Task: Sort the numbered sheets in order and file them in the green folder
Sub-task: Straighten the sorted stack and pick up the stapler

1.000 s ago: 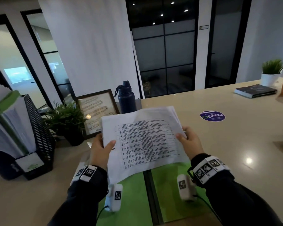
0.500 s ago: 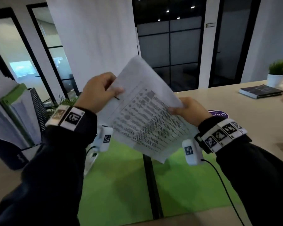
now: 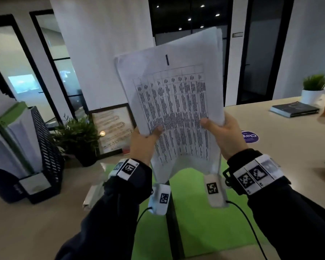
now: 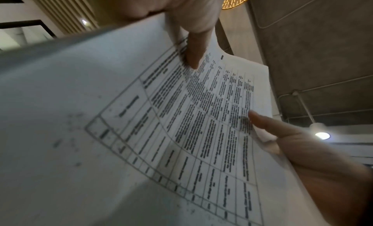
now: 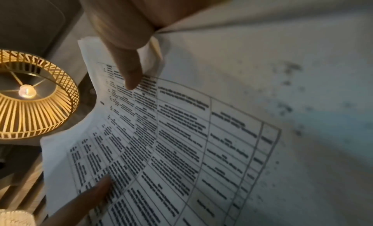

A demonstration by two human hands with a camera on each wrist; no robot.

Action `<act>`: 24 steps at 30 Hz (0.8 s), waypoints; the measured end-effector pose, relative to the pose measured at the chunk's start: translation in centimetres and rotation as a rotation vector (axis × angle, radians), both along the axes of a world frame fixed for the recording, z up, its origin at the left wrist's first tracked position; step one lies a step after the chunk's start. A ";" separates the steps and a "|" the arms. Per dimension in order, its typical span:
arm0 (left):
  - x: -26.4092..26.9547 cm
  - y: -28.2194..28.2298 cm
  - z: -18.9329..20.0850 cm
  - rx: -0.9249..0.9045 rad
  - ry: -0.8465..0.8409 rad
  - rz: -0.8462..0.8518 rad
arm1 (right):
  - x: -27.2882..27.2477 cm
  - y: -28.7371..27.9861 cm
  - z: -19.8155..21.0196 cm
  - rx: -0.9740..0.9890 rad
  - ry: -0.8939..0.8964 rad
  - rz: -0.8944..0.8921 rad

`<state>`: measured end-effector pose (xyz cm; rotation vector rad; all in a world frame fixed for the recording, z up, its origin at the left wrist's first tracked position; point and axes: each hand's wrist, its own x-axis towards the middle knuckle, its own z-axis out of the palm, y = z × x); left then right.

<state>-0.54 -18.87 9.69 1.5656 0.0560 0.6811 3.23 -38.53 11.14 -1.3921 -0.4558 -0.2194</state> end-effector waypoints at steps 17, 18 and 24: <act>0.3 -0.8 -3.1 -0.121 0.101 -0.123 | 1.2 -2.0 -4.7 -0.040 0.162 -0.035; 0.1 -0.9 -4.5 -0.087 0.153 -0.155 | 1.1 -2.0 -6.0 -0.061 0.198 -0.013; 0.8 -0.6 -5.0 -0.033 0.179 -0.113 | 1.7 -2.1 -6.6 -0.056 0.238 0.084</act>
